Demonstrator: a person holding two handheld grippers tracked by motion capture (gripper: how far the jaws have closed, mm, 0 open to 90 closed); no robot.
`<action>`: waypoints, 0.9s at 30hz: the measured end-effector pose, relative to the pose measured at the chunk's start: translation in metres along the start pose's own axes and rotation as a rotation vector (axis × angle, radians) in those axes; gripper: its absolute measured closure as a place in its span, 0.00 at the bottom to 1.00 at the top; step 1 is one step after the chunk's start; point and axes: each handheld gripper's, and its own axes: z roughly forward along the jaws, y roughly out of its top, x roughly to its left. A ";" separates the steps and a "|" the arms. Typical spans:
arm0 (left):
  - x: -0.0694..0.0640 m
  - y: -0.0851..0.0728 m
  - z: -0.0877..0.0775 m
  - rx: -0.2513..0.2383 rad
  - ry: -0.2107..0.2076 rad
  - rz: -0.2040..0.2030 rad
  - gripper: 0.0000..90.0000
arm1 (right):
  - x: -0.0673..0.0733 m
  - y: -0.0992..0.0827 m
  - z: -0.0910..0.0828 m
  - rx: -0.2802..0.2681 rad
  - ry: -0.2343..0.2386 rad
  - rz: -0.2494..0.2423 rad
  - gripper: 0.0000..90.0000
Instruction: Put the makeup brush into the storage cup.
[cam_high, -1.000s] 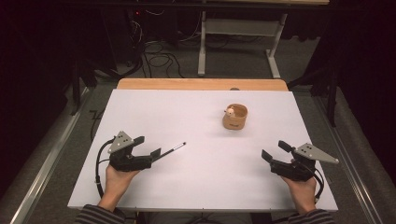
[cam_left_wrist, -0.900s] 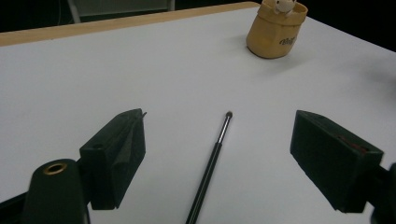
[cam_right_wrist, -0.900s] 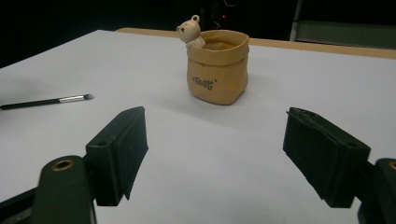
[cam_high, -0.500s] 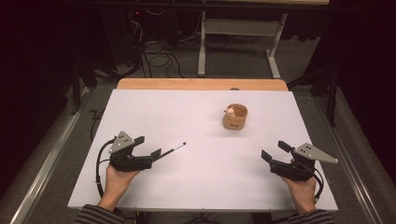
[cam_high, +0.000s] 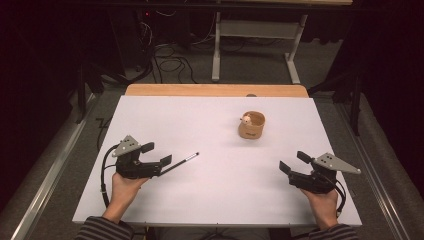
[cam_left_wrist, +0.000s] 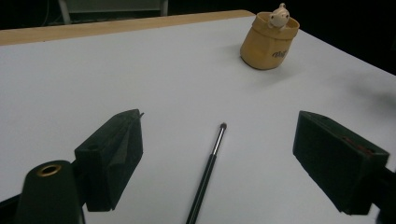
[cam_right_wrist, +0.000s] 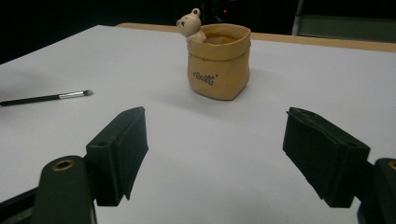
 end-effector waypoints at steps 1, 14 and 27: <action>0.000 0.001 0.000 0.001 -0.003 0.004 0.18 | 0.000 0.000 0.000 -0.001 -0.001 0.001 0.26; -0.001 0.009 0.005 0.032 -0.091 0.037 0.22 | 0.000 0.000 -0.001 -0.003 0.002 0.006 0.26; -0.002 0.027 0.018 0.076 -0.075 0.060 0.24 | 0.001 0.000 0.000 0.001 0.006 0.008 0.26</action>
